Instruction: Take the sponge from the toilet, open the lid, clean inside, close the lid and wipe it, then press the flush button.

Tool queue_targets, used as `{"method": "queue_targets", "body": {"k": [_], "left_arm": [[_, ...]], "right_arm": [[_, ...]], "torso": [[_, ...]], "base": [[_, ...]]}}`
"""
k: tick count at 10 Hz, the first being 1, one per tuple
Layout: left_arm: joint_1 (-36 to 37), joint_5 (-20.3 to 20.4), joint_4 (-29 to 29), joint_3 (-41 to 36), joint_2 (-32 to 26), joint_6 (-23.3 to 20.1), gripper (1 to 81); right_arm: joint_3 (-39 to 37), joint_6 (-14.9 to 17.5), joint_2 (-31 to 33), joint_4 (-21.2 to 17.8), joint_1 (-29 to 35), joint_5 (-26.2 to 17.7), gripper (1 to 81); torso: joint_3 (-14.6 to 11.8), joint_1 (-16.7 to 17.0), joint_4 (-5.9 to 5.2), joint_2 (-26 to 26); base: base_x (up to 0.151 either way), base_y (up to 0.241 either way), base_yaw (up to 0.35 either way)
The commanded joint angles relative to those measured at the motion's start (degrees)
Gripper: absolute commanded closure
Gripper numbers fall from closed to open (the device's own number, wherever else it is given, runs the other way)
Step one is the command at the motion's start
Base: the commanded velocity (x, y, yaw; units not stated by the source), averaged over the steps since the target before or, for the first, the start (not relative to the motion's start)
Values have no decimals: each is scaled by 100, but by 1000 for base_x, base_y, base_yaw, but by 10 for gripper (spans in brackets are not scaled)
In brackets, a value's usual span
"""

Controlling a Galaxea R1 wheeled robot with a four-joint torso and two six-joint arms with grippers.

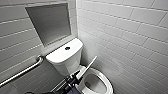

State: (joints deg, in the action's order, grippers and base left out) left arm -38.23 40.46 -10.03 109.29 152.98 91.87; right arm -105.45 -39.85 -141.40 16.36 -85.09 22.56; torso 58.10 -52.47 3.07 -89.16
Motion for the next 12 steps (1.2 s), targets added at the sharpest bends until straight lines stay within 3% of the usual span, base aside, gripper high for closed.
{"method": "queue_targets", "body": {"k": [1, 9, 12], "left_arm": [[803, 243, -104, -153, -109, 77, 10], [953, 682, 116, 23, -776, 199, 10], [664, 629, -524, -162, -978, 295, 10]], "right_arm": [[192, 12, 188, 16, 13, -226, 811], [368, 56, 267, 78, -171, -103, 811], [403, 65, 303, 78, -171, 2, 811]], "torso": [[0, 0, 0, 0], [0, 0, 0, 0], [0, 0, 2, 0]], "base": [[0, 0, 0], [0, 0, 0], [0, 0, 0]]}}
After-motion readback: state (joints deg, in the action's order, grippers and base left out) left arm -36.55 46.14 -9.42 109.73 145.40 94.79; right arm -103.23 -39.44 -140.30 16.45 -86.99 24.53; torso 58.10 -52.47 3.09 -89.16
